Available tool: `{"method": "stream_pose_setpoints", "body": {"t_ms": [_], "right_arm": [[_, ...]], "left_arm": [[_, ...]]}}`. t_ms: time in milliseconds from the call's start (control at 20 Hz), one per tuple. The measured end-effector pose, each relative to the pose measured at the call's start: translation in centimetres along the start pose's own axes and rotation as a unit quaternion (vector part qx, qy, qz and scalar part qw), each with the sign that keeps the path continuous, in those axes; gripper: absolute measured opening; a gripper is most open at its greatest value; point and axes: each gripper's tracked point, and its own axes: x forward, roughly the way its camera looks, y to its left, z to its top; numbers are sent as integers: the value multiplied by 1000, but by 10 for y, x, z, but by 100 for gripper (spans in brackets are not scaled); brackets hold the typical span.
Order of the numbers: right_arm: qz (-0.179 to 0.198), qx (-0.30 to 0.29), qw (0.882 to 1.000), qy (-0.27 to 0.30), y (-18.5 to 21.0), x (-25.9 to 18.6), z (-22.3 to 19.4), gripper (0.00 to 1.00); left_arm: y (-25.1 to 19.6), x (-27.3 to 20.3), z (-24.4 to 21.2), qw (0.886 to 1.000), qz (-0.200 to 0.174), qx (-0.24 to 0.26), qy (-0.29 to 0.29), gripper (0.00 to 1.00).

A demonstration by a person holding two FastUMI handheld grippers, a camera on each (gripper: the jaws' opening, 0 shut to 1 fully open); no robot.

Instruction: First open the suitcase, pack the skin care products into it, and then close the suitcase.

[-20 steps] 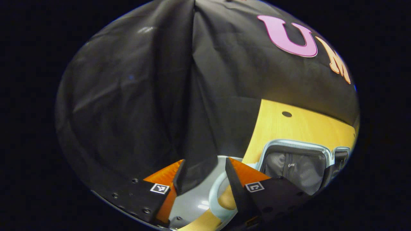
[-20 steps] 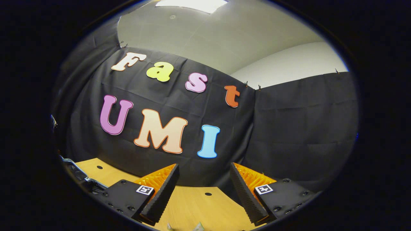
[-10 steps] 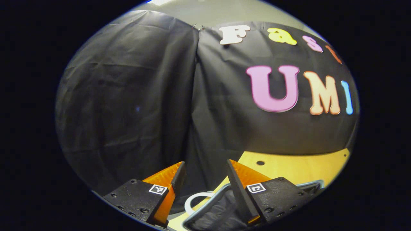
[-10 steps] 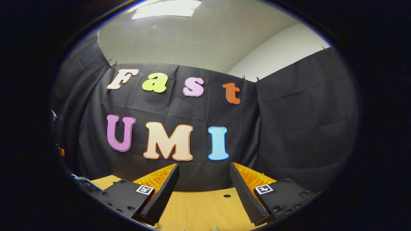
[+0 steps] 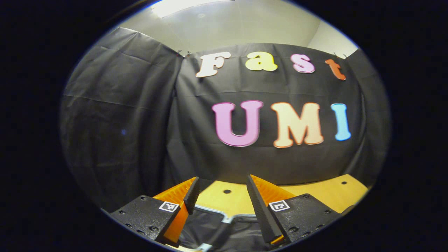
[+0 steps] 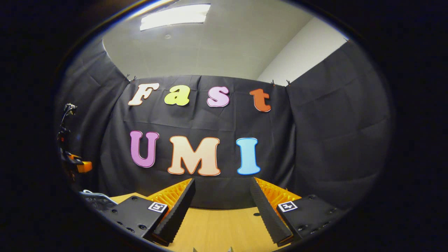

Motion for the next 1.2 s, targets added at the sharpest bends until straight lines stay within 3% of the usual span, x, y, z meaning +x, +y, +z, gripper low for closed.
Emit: {"method": "stream_pose_setpoints", "body": {"t_ms": [350, 450, 600, 700, 850, 1200], "right_arm": [[-4, 61, 998, 32, -28, -13, -40, 97], [1, 69, 997, 47, -30, -16, -53, 97], [2, 61, 997, 51, -43, -19, -59, 97], [-1, 49, 997, 51, -53, -22, -64, 97], [-6, 43, 997, 62, -66, -30, -75, 97], [-19, 13, 996, 91, -103, -56, -88, 97]], "left_arm": [[-132, -28, -44, 995, -83, 31, 39, 77], [-160, -37, -61, 992, -105, 29, 56, 81], [-203, -48, -86, 986, -146, 32, 72, 78], [-231, -55, -109, 979, -175, 41, 91, 81], [-269, -65, -142, 969, -213, 52, 116, 78], [-329, -95, -250, 935, -274, 75, 211, 77]]}}
